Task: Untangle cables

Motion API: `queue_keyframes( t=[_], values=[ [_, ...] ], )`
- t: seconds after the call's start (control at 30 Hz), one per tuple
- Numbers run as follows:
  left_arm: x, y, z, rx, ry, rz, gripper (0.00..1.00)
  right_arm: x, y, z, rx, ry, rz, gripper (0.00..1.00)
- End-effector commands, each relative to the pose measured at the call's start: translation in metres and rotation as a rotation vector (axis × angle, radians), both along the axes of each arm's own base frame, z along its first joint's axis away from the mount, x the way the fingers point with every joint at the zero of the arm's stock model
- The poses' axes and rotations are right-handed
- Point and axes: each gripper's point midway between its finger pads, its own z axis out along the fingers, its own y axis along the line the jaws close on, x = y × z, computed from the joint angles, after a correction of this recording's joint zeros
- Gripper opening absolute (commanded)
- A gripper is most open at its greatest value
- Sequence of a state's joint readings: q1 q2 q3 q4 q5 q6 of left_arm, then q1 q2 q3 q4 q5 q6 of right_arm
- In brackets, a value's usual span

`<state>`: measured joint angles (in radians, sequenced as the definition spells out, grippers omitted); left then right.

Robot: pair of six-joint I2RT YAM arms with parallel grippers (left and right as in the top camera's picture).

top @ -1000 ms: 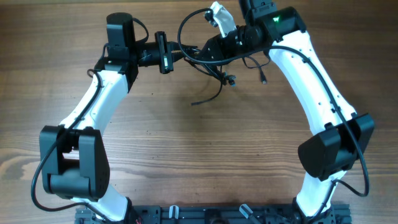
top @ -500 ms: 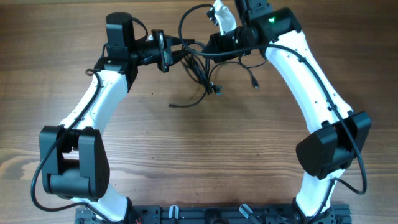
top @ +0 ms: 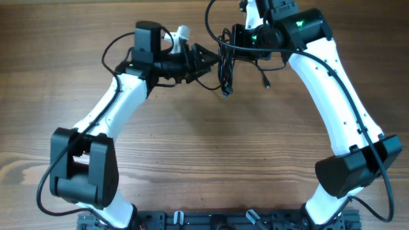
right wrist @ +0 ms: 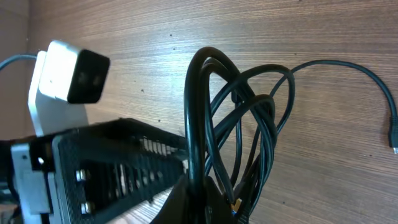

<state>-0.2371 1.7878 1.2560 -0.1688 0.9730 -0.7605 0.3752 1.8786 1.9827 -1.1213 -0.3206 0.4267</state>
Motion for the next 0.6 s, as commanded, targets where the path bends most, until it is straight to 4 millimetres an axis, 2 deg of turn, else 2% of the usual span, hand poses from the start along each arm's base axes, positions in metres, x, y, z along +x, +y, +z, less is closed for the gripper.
queue_keyframes(
  t=[0.0,0.1,0.17,0.27,0.37,0.47,0.57],
  values=[
    [0.0,-0.005,0.01,-0.002,-0.119,-0.051,0.68,-0.004,0.005,0.015,0.034,-0.025,0.022,0.04],
    [-0.005,-0.012,0.03,-0.072,-0.21,-0.126,0.69,-0.007,0.011,0.015,0.033,-0.028,0.039,0.04],
    [-0.004,-0.011,0.029,-0.065,-0.232,-0.132,0.65,-0.008,0.015,0.015,0.034,-0.03,0.05,0.04],
    [-0.002,-0.008,0.016,-0.018,-0.201,-0.104,0.56,-0.014,0.022,0.018,0.07,-0.025,0.1,0.04],
    [0.001,0.0,-0.007,0.069,-0.117,-0.036,0.51,-0.019,0.029,0.021,0.108,-0.012,0.127,0.04],
    [-0.002,-0.008,-0.017,0.076,-0.094,-0.054,0.48,-0.026,0.041,0.03,0.183,-0.006,0.191,0.04],
    [0.006,-0.006,-0.034,0.15,-0.088,0.0,0.3,-0.035,0.05,0.044,0.252,-0.014,0.25,0.04]
  ],
)
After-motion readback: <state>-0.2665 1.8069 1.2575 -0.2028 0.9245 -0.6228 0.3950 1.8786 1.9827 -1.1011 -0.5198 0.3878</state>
